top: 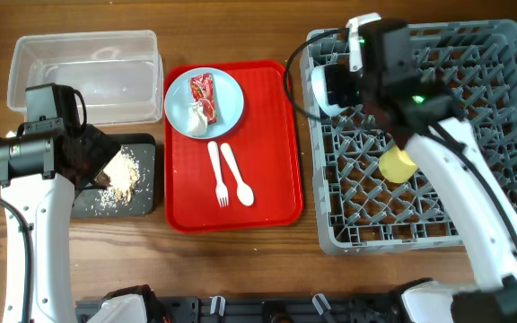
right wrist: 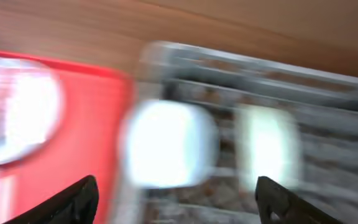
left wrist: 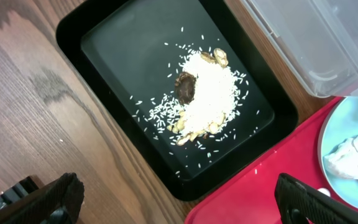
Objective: Sort waste into correct bins and load items into the dishwasher rack
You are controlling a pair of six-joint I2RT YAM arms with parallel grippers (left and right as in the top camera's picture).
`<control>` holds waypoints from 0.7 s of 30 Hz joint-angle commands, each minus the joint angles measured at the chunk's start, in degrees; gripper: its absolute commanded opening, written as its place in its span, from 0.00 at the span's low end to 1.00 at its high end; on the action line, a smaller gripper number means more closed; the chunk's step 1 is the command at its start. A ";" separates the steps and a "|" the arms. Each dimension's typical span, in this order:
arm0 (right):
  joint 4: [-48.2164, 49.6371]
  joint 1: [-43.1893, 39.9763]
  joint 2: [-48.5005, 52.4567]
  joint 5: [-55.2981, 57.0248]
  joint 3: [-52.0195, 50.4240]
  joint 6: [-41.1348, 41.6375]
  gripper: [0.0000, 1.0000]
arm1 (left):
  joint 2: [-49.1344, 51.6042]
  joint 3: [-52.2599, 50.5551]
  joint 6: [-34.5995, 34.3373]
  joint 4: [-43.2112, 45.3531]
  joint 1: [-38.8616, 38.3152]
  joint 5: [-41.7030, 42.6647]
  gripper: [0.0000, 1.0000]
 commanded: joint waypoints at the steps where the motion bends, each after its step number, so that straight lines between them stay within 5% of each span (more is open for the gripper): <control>1: -2.12 2.51 0.39 -25.14 0.31 6.12 0.82 | -0.04 0.15 0.04 0.00 0.26 0.33 1.00; 10: -5.81 23.74 21.81 -6.38 0.28 12.20 0.80 | -0.04 0.15 0.04 -0.04 0.26 1.60 1.00; 18: -0.87 27.32 34.05 -4.13 0.28 18.23 0.66 | -0.04 0.15 0.04 -0.04 0.26 1.60 1.00; 21: -2.58 27.54 35.47 0.13 0.28 21.40 0.50 | -0.04 0.15 0.07 -0.04 0.26 1.60 1.00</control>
